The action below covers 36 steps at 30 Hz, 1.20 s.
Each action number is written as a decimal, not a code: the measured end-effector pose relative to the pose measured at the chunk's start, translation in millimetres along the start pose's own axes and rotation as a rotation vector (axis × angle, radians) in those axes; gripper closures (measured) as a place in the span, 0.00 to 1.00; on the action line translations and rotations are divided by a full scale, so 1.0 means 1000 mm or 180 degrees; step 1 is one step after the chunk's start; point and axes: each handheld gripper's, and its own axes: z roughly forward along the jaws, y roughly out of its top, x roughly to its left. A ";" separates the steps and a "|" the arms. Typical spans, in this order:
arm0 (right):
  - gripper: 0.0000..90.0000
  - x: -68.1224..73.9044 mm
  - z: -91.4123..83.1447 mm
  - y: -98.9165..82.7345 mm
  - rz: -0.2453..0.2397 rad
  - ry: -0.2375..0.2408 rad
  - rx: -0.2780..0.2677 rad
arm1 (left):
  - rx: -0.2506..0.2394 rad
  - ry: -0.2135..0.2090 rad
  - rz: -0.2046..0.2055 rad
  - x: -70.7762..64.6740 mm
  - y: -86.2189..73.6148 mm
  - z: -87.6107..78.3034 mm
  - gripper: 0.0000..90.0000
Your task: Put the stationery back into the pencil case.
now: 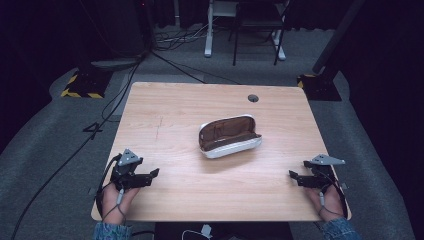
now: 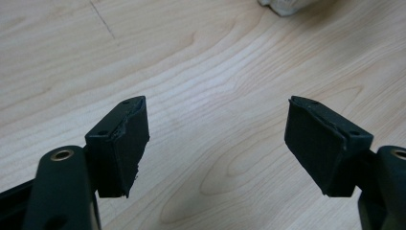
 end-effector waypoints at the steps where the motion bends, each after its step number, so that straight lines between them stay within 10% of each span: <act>1: 0.24 0.000 0.000 0.000 0.0001 0.0000 0.0000 | 0.0014 0.0011 -0.0020 0.001 -0.002 0.002 0.27; 22: 0.24 0.000 0.000 0.000 -0.0002 -0.0001 -0.0001 | 0.0420 0.0213 0.0189 -0.001 -0.015 0.027 0.23; 36: 0.24 0.000 0.000 0.000 -0.0007 0.0009 -0.0002 | 0.0238 0.0189 0.0147 -0.002 -0.020 0.036 0.11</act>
